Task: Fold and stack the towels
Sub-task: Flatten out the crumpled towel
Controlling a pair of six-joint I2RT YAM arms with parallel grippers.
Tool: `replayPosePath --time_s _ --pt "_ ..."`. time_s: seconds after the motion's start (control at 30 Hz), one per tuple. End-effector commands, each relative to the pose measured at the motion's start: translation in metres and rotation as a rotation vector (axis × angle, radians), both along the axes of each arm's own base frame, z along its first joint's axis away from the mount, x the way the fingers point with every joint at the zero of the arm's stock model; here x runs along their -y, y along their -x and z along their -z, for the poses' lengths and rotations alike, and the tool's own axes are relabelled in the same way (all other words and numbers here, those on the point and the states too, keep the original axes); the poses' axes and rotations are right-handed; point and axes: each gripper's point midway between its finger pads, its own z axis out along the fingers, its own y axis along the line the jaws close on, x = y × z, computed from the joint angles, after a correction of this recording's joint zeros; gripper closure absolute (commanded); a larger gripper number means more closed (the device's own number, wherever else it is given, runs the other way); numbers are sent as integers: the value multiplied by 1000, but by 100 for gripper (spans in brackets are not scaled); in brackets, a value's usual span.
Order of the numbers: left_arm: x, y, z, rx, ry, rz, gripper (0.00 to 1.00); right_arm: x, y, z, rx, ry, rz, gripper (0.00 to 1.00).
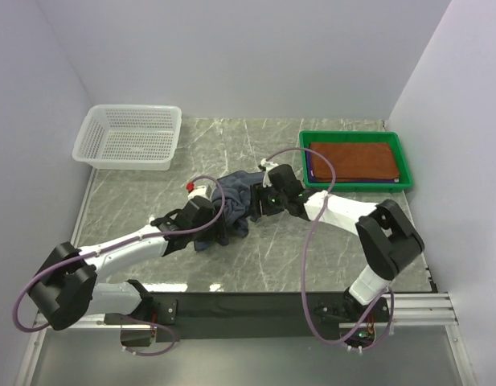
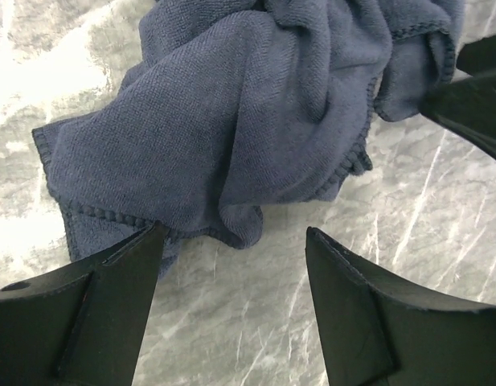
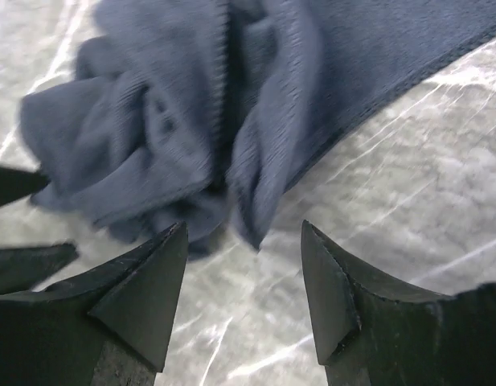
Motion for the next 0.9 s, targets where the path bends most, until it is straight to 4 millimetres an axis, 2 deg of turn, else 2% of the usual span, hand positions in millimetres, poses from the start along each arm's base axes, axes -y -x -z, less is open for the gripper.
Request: replayPosePath --time_s 0.0,0.07,0.17,0.2,0.23,0.27,0.33,0.37,0.43,0.47,0.57,0.6,0.67,0.73,0.83,0.87 --pt "8 -9 -1 27 31 -18 24 -9 -29 -10 63 -17 57 37" --pt "10 -9 3 18 28 -11 24 -7 -31 0 56 9 63 43" --pt "11 -11 9 8 16 -11 25 -2 -32 -1 73 34 62 64" --pt "11 -11 12 1 6 -13 25 1 -30 -3 80 43 64 84" --pt "11 -12 13 0 2 -13 25 5 -30 -7 92 55 67 94" --pt "10 -14 14 2 -9 -23 25 16 -31 -18 127 93 87 100" --pt "7 -14 20 -11 -33 -32 26 29 -36 -35 183 137 124 100" --pt "2 -16 23 -7 -57 -48 26 44 -41 -52 249 179 160 100" --pt "-3 -18 27 -11 -93 -65 28 60 -40 -66 285 241 183 100" --pt "-9 -17 30 -15 -122 -78 31 76 -40 -75 318 298 212 100" --pt "-19 -20 37 -28 -166 -103 35 98 -40 -89 366 378 253 100" --pt "-22 -21 38 -28 -179 -111 39 112 -40 -90 373 428 293 100" --pt "-28 -24 41 -32 -190 -124 43 123 -39 -99 395 439 321 100" --pt "-35 -24 45 -50 -206 -136 51 130 -39 -105 402 423 345 100" --pt "-47 -26 43 -53 -227 -162 70 135 -42 -114 411 394 372 100" --pt "-50 -26 41 -52 -230 -169 87 135 -43 -116 412 388 375 100"
